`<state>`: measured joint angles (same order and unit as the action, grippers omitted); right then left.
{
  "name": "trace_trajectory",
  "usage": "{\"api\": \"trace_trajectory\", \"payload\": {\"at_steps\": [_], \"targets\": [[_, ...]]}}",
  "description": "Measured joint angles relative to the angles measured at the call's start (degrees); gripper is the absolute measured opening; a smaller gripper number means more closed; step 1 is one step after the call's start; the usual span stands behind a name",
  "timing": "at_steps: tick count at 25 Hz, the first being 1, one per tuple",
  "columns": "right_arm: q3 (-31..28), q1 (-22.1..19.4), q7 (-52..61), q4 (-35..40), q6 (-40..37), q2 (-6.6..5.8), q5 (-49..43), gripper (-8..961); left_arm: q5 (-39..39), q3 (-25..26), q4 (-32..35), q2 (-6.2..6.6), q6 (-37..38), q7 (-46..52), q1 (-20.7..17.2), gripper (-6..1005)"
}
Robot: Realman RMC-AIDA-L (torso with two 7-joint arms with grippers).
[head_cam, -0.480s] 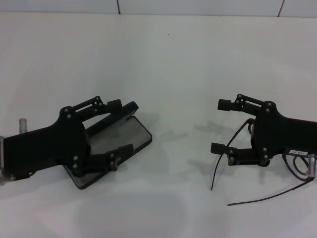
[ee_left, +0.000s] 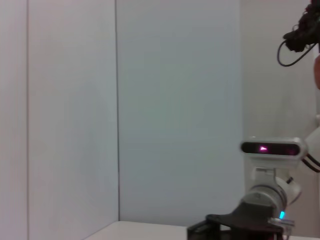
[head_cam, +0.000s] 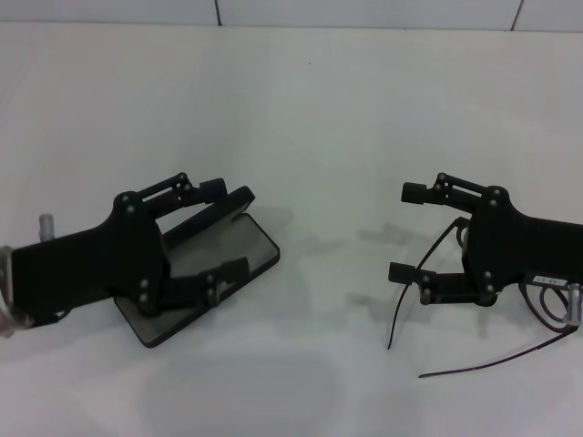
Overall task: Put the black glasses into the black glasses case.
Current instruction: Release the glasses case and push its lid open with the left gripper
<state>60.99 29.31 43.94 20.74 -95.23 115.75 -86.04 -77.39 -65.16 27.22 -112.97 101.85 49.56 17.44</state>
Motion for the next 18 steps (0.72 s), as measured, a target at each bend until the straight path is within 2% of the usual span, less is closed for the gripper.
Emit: {"api": "trace_trajectory", "payload": {"at_steps": [3,6,9,14,18], "targets": [[0.0,0.0,0.0,0.0,0.1,0.00,0.0,886,-0.2,1.3,2.5,0.52,-0.8,4.4,0.2,874],[0.0,0.0,0.0,0.0,0.1,-0.03,0.0,885,-1.9,4.7,7.9,1.31,-3.4,12.2,0.2,875],[0.0,-0.1,0.0,-0.1,0.1,0.05,0.0,885,-7.9,7.7,14.6,1.23,-7.1,19.3,0.3,875],[0.0,-0.6,0.2,-0.3,0.1,0.09,0.0,885,-22.9,11.0,26.9,-1.14,-9.1,28.7,-0.6,874],[0.0,-1.1,0.2,-0.1,0.1,0.14,0.6,885,-31.0,11.6,35.1,-4.43,-9.1,30.5,-3.0,875]]}}
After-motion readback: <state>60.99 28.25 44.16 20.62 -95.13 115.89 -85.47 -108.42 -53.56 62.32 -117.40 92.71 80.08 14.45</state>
